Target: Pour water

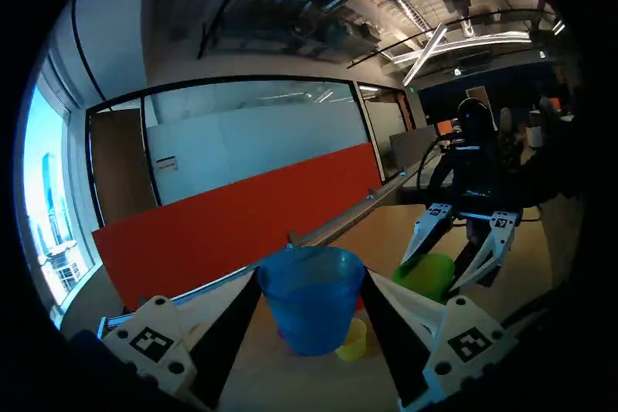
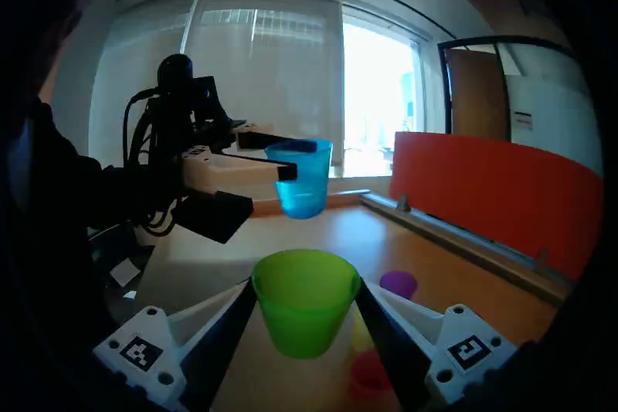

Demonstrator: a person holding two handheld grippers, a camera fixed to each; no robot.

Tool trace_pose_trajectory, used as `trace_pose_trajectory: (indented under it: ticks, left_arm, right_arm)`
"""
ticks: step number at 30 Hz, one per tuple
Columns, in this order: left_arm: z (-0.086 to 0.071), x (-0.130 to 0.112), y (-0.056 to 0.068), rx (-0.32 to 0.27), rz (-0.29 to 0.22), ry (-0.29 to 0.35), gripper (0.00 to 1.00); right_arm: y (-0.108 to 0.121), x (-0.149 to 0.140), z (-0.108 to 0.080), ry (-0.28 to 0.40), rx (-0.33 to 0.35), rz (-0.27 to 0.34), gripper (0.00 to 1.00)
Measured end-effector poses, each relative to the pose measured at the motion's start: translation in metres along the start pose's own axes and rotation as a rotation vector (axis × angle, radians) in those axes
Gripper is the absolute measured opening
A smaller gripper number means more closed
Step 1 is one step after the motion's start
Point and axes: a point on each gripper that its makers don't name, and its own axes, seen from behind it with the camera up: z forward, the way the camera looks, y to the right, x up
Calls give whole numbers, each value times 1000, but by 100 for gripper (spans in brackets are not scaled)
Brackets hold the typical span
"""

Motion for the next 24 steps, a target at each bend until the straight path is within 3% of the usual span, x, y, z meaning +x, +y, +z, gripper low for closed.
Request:
trace_pose_trajectory:
  ticks: [24]
  left_arm:
    - [4,7,8,-21,99,20,87]
  right_arm:
    - [-8,2,12,-3,35,0,93]
